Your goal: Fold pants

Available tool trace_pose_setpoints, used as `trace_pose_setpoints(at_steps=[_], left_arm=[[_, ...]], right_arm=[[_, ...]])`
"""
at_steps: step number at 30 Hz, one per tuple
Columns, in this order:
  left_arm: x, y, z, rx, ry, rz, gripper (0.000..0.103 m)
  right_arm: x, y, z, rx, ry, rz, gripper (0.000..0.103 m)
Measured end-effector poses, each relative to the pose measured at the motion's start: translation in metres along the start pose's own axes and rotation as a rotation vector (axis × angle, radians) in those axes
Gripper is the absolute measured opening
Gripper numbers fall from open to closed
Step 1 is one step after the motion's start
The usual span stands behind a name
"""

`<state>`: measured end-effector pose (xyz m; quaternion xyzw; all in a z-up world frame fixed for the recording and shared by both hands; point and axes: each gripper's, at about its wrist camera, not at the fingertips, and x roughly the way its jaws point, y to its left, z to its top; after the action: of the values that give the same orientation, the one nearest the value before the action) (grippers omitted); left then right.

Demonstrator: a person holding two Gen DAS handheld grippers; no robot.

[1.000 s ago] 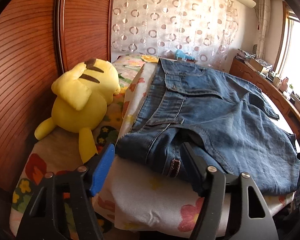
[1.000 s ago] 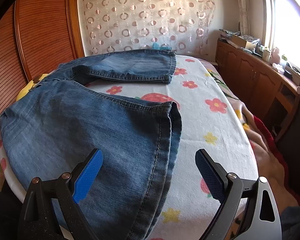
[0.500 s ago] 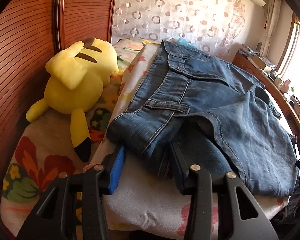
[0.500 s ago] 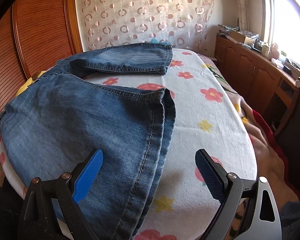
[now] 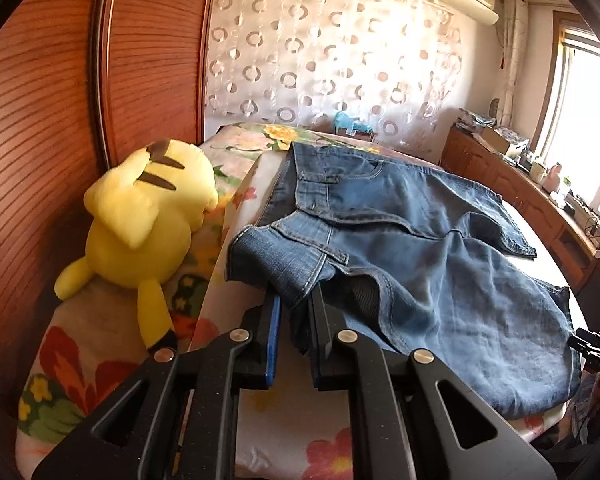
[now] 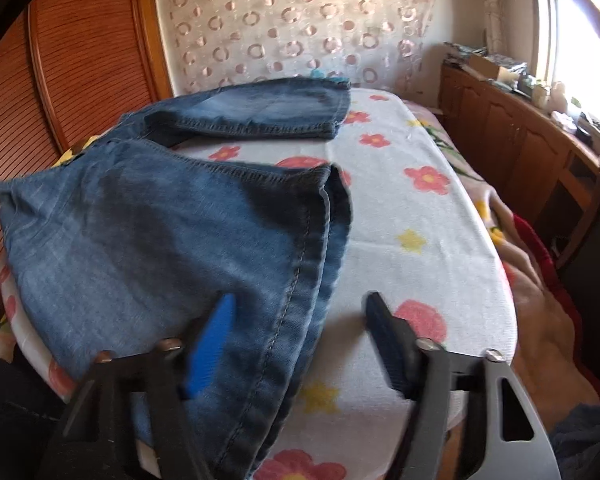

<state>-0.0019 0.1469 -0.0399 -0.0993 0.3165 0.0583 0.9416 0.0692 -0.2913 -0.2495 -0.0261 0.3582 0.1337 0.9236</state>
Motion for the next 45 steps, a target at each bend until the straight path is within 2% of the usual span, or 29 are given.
trace_pose_setpoints(at_steps=[5, 7, 8, 9, 10, 13, 23, 27, 30, 36, 41, 44, 45], left_arm=[[-0.001, -0.008, 0.011, 0.018, -0.021, -0.018, 0.012], [-0.003, -0.014, 0.016, 0.03, -0.037, -0.026, 0.011], [-0.004, -0.018, 0.02, 0.036, -0.046, -0.033, 0.011], [-0.004, -0.021, 0.023, 0.042, -0.053, -0.041, 0.011], [-0.004, -0.025, 0.027, 0.05, -0.06, -0.051, 0.011], [-0.003, -0.036, 0.039, 0.067, -0.087, -0.078, 0.011], [-0.011, -0.068, 0.073, 0.129, -0.17, -0.153, 0.011], [-0.012, -0.075, 0.078, 0.148, -0.177, -0.167, 0.011], [-0.009, -0.079, 0.081, 0.155, -0.177, -0.171, 0.011], [-0.004, -0.082, 0.078, 0.172, -0.166, -0.169, 0.011], [0.0, -0.089, 0.083, 0.181, -0.167, -0.177, 0.011], [0.002, -0.094, 0.086, 0.183, -0.169, -0.182, 0.011], [0.003, -0.095, 0.087, 0.183, -0.168, -0.184, 0.011]], right_arm=[[-0.006, 0.002, 0.0, -0.02, 0.015, 0.023, 0.048], [-0.007, 0.003, -0.001, -0.038, 0.017, 0.03, 0.032], [-0.008, 0.004, -0.001, -0.046, 0.018, 0.031, 0.028], [-0.009, 0.005, -0.002, -0.057, 0.017, 0.038, 0.014], [-0.008, 0.007, 0.002, -0.064, 0.013, 0.06, 0.008], [-0.024, 0.004, 0.006, -0.065, -0.059, 0.115, 0.007], [-0.066, 0.016, 0.066, -0.173, -0.241, 0.121, 0.007], [-0.056, 0.02, 0.083, -0.176, -0.233, 0.12, 0.007], [-0.037, 0.024, 0.085, -0.175, -0.189, 0.11, 0.007], [0.004, 0.026, 0.081, -0.156, -0.087, 0.143, 0.007], [0.022, 0.021, 0.082, -0.109, -0.035, 0.162, 0.007], [0.013, 0.015, 0.087, -0.094, -0.06, 0.137, 0.024], [0.008, 0.011, 0.087, -0.082, -0.074, 0.131, 0.033]])
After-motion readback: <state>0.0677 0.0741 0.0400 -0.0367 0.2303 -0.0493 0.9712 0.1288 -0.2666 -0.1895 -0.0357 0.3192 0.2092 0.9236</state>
